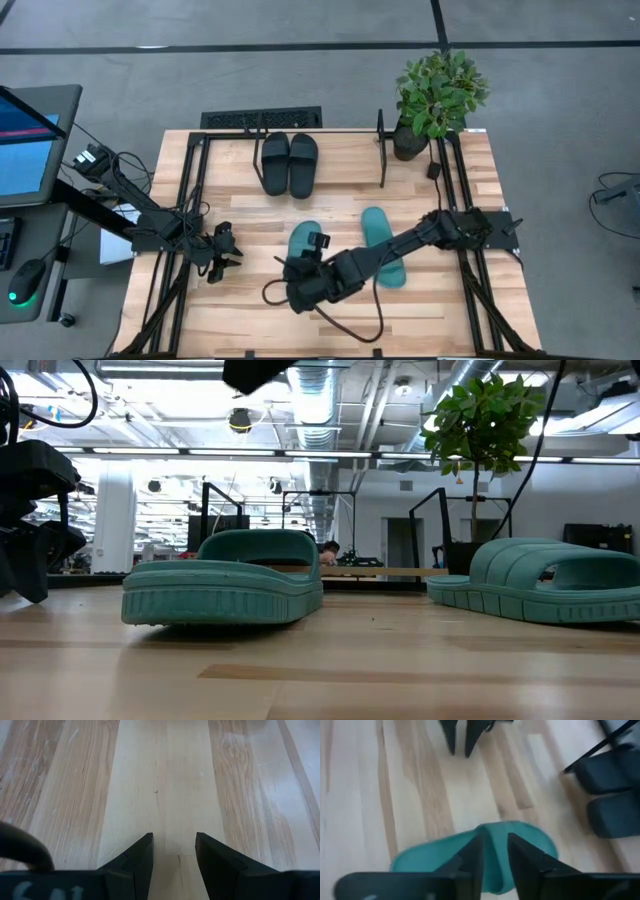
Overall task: Pick and place slides into the shelf
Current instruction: Put the left green slide on the shelf
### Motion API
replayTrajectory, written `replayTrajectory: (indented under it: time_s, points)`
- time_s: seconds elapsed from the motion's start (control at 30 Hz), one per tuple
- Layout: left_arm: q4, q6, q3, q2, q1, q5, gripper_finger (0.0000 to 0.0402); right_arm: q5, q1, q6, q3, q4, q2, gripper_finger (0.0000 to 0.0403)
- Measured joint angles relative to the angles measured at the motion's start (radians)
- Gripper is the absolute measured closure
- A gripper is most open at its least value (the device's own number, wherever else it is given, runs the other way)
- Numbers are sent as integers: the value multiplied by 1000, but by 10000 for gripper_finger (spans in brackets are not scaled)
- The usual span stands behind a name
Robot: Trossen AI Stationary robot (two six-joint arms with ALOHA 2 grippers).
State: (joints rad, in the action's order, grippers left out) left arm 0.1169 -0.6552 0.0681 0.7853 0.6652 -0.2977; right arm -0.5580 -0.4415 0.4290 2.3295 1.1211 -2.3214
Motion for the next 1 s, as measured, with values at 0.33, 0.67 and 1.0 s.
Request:
replayTrajectory:
  time_s: [0.33, 0.67, 1.0]
  points:
    - [0, 0, 0, 0, 0, 0, 267, 41, 27, -255, 0, -13, -10, 228]
    - [0, 0, 0, 0, 0, 0, 267, 88, 25, -325, 0, -15, -9, 210]
    - [0, 0, 0, 0, 0, 0, 267, 57, 3, -300, -3, -18, -106, 232]
